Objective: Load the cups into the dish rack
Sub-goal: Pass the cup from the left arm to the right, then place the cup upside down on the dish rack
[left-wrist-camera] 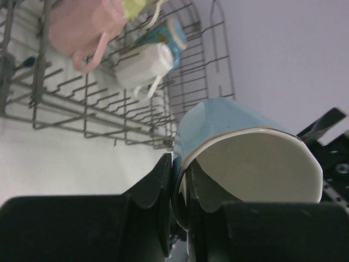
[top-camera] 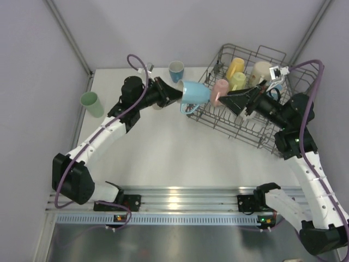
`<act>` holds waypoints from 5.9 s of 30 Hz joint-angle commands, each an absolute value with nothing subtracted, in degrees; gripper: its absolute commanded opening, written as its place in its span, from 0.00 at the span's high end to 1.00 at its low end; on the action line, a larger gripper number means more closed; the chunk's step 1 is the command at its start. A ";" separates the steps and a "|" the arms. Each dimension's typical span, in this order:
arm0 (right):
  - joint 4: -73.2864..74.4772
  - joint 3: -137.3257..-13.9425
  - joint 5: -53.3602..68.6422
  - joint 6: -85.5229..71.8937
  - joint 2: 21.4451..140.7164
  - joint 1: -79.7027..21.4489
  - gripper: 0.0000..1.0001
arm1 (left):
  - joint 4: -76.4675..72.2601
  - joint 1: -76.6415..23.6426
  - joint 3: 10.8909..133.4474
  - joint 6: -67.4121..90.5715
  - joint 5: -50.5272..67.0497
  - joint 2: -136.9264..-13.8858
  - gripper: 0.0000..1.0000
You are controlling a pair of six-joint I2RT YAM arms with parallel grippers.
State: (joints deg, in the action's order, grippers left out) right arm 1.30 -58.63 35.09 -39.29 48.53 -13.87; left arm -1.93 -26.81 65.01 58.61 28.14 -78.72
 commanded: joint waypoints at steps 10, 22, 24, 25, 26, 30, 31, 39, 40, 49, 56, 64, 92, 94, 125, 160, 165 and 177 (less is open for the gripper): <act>-6.59 -62.58 34.46 -38.85 58.09 -27.85 0.05 | -43.49 -23.73 66.27 74.35 31.99 -74.09 1.00; -14.84 -65.30 31.12 -39.90 64.77 -34.45 0.04 | -54.05 -23.82 61.36 76.72 31.38 -73.56 1.00; -18.35 -65.48 30.76 -41.39 65.91 -35.42 0.05 | -56.42 -23.90 60.39 77.69 30.94 -73.74 1.00; -19.41 -65.74 30.76 -41.66 66.35 -35.77 0.08 | -57.82 -23.91 59.08 79.09 30.85 -73.83 1.00; -19.86 -66.96 31.11 -41.75 67.66 -36.82 0.11 | -60.36 -23.91 58.45 79.88 30.33 -74.18 1.00; -21.43 -69.16 31.29 -41.48 70.92 -39.28 0.26 | -66.33 -24.34 56.17 83.40 30.14 -76.11 1.00; -22.05 -69.17 31.38 -42.18 71.54 -39.55 0.28 | -67.49 -24.26 55.99 84.71 30.23 -76.55 1.00; -28.30 -66.80 31.21 -43.16 72.07 -39.99 0.93 | -70.93 -24.43 53.53 84.38 32.34 -77.52 1.00; -28.13 -66.36 30.51 -42.02 71.55 -39.99 1.00 | -71.01 -24.35 53.44 84.11 32.69 -77.35 1.00; -22.07 -66.71 28.82 -33.94 67.06 -37.09 1.00 | -67.86 -24.35 52.73 81.93 34.28 -77.26 0.34; -12.84 -68.11 32.51 -27.34 62.49 -29.28 1.00 | -51.70 -24.35 53.35 70.94 33.05 -72.08 0.12; 3.40 -72.94 34.11 -14.71 62.39 -16.10 1.00 | -40.70 -24.35 53.35 64.08 31.47 -69.26 0.02; 30.84 -82.09 35.15 41.65 83.49 -11.87 1.00 | -26.20 -23.82 53.09 55.11 30.15 -63.81 0.02; 31.38 -82.26 37.42 44.29 84.46 -11.34 1.00 | -25.75 -23.73 53.17 54.76 29.97 -63.37 0.02; 45.44 -86.22 40.87 59.24 95.36 -9.14 1.00 | -21.62 -22.68 51.06 51.59 28.21 -60.73 0.02; 41.31 -87.36 35.07 55.37 95.80 -12.57 1.00 | -21.80 -21.97 50.54 52.47 28.48 -60.03 0.02; 43.24 -90.52 34.98 55.11 95.28 -12.48 1.00 | -22.06 -21.88 50.80 53.17 28.74 -60.12 0.02; 41.31 -90.35 36.56 53.52 94.66 -12.48 1.00 | -22.59 -21.97 50.54 53.70 28.83 -59.41 0.02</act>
